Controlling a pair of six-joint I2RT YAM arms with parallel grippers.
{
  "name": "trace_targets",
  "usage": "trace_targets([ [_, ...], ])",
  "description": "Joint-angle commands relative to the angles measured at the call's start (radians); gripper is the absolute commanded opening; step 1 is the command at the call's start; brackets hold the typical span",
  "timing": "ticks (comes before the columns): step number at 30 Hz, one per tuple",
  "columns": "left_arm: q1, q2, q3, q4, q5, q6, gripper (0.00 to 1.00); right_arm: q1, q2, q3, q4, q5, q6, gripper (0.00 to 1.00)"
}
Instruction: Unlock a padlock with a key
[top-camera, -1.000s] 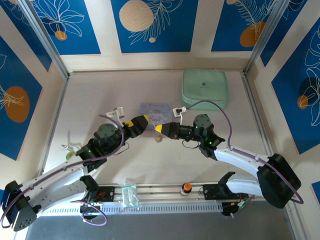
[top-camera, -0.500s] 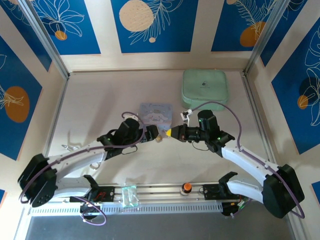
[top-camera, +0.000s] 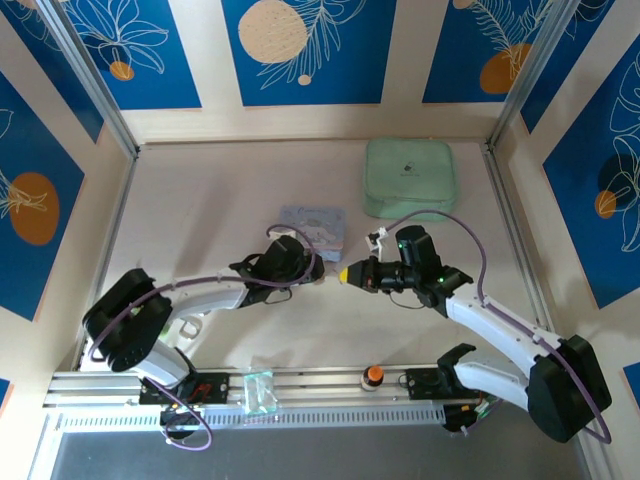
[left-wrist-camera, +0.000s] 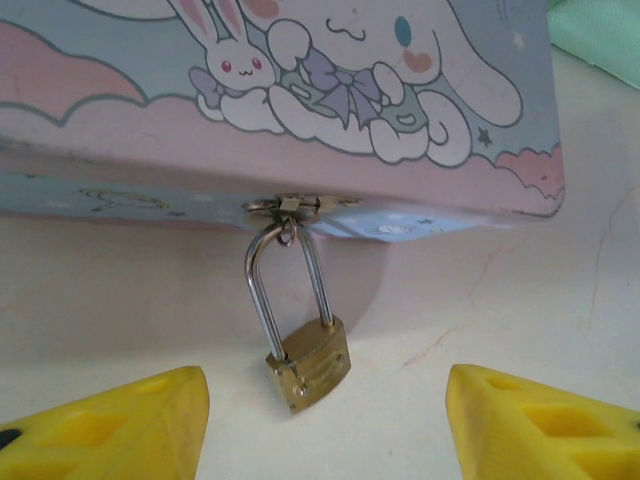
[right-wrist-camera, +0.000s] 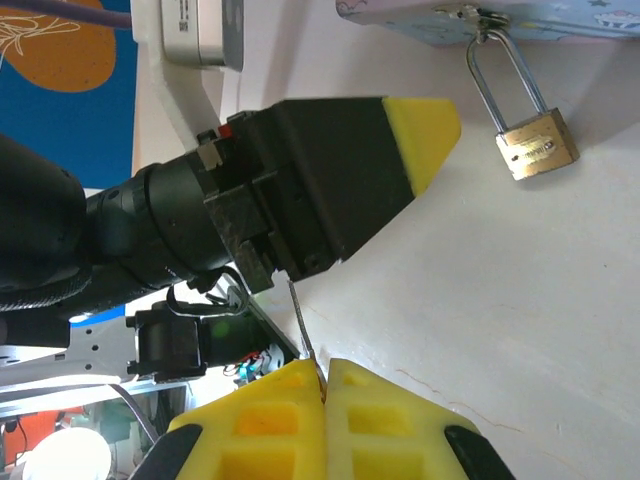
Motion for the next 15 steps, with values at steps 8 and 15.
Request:
trace_targets([
  [8, -0.028, 0.123, 0.04, 0.052, -0.074, -0.003, 0.63, -0.006, -0.019, -0.041, 0.008, 0.016, 0.002, 0.0],
  [15, -0.051, 0.183, 0.079, 0.047, -0.079, 0.005, 0.56, -0.006, 0.004, -0.083, 0.068, 0.029, 0.019, 0.0],
])
